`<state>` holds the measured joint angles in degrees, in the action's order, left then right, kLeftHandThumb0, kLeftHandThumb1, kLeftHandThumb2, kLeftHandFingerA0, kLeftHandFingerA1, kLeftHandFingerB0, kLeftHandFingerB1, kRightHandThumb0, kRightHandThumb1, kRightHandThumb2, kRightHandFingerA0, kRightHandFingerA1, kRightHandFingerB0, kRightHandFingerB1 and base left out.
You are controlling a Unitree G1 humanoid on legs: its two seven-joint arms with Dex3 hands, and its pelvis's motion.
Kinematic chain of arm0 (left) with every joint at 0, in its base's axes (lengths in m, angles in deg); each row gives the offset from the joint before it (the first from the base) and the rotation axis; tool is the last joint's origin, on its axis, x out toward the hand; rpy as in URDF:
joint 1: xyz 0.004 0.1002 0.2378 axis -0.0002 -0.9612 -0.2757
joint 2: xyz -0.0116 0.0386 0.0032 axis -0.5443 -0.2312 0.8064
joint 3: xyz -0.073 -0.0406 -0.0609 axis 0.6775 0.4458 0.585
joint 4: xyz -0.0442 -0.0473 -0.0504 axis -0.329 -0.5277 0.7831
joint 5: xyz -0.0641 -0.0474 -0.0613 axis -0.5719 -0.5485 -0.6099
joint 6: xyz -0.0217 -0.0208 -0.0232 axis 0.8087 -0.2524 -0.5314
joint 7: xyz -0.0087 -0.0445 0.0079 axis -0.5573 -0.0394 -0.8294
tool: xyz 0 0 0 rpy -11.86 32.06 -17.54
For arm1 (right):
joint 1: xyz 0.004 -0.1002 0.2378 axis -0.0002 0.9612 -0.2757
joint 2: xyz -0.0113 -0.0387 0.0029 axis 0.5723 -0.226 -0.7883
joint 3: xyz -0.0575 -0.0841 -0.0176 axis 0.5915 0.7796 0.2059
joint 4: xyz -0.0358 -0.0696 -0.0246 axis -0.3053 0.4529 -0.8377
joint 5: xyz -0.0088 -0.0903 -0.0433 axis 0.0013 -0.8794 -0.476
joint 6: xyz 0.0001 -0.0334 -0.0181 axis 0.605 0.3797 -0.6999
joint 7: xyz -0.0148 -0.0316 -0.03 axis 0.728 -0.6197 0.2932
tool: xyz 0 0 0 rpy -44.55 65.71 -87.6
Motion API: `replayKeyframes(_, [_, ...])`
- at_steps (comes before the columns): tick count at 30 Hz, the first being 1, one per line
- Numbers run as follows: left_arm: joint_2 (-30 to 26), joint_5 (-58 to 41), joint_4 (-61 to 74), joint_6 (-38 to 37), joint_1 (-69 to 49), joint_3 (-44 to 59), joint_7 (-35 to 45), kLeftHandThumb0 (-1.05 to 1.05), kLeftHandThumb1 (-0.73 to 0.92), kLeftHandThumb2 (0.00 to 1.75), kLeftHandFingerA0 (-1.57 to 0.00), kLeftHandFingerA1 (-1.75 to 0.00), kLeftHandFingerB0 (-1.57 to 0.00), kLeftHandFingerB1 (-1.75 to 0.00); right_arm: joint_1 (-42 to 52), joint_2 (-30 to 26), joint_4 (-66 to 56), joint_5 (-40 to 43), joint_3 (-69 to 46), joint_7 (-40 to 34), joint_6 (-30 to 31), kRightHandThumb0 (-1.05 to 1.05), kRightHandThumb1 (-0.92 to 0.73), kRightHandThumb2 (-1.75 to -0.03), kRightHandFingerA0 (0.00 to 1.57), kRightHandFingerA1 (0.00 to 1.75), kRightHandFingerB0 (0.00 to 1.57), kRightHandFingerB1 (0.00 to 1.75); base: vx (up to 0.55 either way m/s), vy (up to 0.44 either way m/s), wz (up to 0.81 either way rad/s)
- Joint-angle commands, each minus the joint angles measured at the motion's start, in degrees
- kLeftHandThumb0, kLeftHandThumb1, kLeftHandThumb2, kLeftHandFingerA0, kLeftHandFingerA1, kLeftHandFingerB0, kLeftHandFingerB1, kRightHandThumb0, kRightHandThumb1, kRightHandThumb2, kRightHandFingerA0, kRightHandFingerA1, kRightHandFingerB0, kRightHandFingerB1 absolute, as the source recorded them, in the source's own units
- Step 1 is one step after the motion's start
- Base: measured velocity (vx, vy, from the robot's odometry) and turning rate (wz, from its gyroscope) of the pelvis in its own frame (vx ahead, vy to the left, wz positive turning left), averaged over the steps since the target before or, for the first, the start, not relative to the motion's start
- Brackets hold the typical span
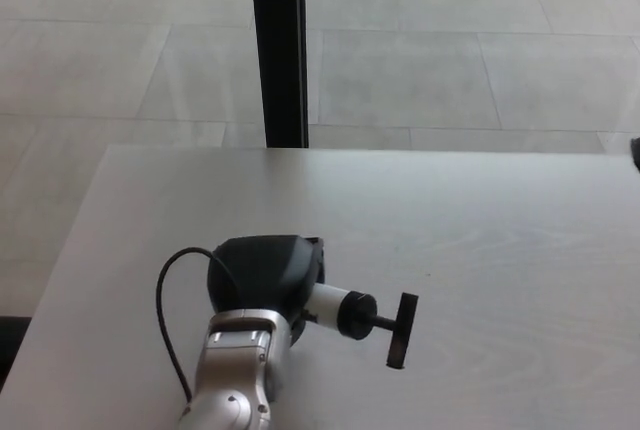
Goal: The robot uses its left hand to lift the air pump kept on the middle of the desk and use the right hand to compress the handle
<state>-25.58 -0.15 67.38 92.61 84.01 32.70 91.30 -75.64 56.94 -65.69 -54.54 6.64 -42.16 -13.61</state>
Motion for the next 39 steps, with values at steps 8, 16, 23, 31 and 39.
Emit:
replayKeyframes(8, [-0.59, -1.77, -11.95, 1.55, 1.88, -0.01, 5.07, -0.36, 0.66, 0.69, -0.8, -1.6, -0.46, -0.65, 5.31, -5.79, -3.11, 5.38, -6.73, 4.57, 2.68, -0.65, -0.92, -0.68, 0.4, 0.71, 0.48, 0.47, 0.0, 0.0, 0.0])
replayKeyframes(16, [3.12, -17.12, -10.22, 5.98, 5.57, 12.93, 21.76, -0.93, 0.54, 0.93, 0.0, -0.24, 0.0, 0.0, 7.78, -4.74, -3.03, 6.51, -7.12, 4.52, 2.17, -0.64, -0.9, -0.67, 0.41, 0.75, 0.5, 0.47, 0.0, 0.0, 0.0])
replayKeyframes(23, [3.47, -21.93, -6.81, 6.85, 5.13, 18.53, 25.77, -1.01, 0.59, 1.01, 0.0, -0.15, 0.0, 0.0, 8.97, -4.9, -2.35, 5.43, -6.85, 4.33, 1.57, -0.59, -0.91, -0.67, 0.4, 0.79, 0.49, 0.47, 0.0, 0.0, 0.0])
replayKeyframes(31, [4.3, -30.07, -1.98, 6.28, 3.14, 27.19, 28.25, -0.89, 0.67, 0.61, 0.0, 0.0, 0.0, 0.0, 9.79, -6.69, -2.64, 6.32, -7.24, 6.38, 3.5, -0.66, -0.91, -0.67, 0.31, 0.73, 0.4, 0.43, 0.0, 0.0, 0.0])
replayKeyframes(39, [-0.75, -47.86, 12.3, -0.18, 1.28, 52.15, 30.71, -0.92, 0.58, 0.92, 0.0, -0.05, 0.0, 0.0, 14.52, -12.92, -0.17, 7.48, -14.03, 10.41, 3.78, -0.69, -0.92, -0.7, 0.31, 0.68, 0.35, 0.41, 0.0, 0.0, 0.0])
